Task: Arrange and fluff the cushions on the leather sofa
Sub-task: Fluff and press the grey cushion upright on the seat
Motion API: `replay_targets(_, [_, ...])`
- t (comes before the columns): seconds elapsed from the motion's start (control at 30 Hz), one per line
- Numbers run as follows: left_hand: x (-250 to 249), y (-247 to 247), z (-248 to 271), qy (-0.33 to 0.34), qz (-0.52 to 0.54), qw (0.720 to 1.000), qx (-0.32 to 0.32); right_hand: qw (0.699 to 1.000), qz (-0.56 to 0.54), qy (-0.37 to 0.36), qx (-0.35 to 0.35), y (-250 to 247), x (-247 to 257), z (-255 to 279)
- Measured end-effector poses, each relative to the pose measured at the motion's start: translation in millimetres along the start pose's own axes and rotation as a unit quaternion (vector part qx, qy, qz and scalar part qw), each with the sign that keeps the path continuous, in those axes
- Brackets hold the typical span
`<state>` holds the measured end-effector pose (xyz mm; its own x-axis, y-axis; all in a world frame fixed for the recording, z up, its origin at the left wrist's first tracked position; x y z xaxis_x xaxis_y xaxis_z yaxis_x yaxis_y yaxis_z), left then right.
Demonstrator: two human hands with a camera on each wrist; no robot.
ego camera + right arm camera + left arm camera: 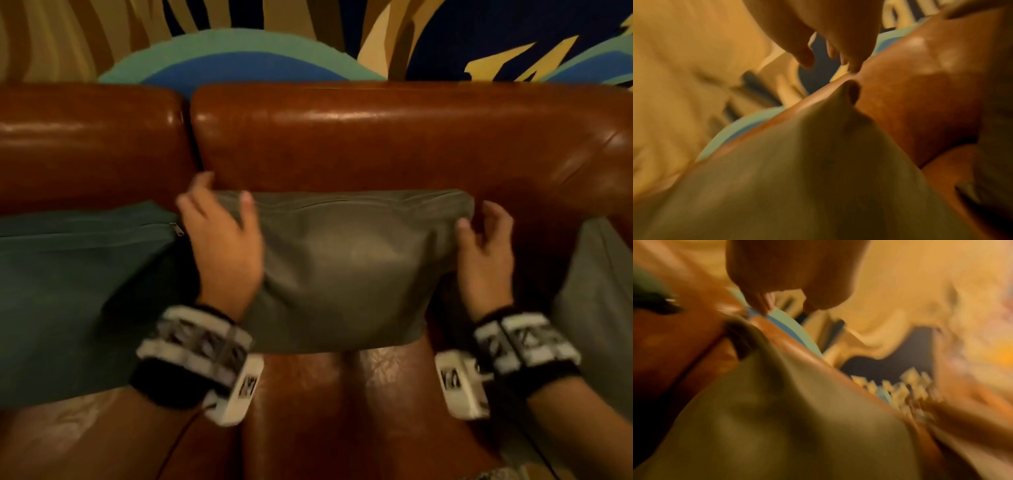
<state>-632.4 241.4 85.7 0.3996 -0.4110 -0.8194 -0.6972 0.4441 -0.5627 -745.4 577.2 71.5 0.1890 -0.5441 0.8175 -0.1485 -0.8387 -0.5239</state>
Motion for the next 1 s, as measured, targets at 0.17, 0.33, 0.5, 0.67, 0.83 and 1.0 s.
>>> replay_targets(0.17, [1,83,132,0.359,-0.269,0.875,0.182,0.886,0.225,-0.347,0.209,68,22,88])
replay_targets(0.33, [32,103,62,0.320,-0.352,0.867,0.149,0.858,0.354,-0.255,0.272,87,-29,21])
replay_targets(0.5, [50,120,9,0.288,-0.388,0.862,0.154,0.848,0.356,-0.234,0.315,83,-77,-42])
replay_targets(0.67, [49,122,16,0.277,-0.385,0.868,0.145,0.865,0.339,-0.214,0.301,80,-58,-32])
replay_targets(0.83, [51,116,26,0.283,-0.385,0.865,0.156,0.855,0.303,-0.319,0.277,119,3,23])
replay_targets(1.0, [57,123,10,0.252,-0.406,0.862,0.170,0.855,0.316,-0.300,0.282,146,-9,-9])
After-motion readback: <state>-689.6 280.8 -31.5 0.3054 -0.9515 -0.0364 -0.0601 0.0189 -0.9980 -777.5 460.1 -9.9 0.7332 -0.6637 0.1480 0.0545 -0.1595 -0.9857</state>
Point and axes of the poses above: each hand's wrist, its own z-axis away from the middle knuckle, its own y-axis out of the palm, x = y × z, the point moved 6 cm from there along -z, towards the middle knuckle, and after that the axes turned 12 degrees about -y, right-handed, at the moved point
